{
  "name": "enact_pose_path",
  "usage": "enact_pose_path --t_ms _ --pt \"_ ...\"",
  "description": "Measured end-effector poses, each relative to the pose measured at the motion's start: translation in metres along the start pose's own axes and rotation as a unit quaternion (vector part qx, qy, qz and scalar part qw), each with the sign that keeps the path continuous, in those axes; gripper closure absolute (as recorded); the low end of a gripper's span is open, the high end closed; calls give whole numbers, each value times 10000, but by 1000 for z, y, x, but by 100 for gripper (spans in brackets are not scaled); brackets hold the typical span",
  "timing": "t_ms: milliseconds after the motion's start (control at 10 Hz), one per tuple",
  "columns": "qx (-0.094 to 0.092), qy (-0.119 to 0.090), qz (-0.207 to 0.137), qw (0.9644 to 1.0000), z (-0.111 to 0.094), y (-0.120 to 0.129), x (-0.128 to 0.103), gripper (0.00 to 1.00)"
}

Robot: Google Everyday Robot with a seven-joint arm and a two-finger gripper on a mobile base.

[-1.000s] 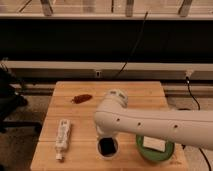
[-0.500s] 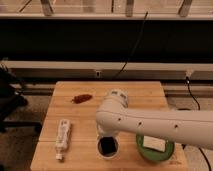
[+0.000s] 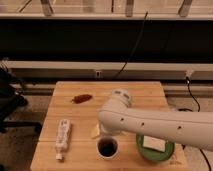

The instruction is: Place the eraser in the ceramic cup

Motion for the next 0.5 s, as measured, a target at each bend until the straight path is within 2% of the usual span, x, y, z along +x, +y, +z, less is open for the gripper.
enact_pose_path --t_ms 500 --pt "-20 2 16 10000 -1 4 0 20"
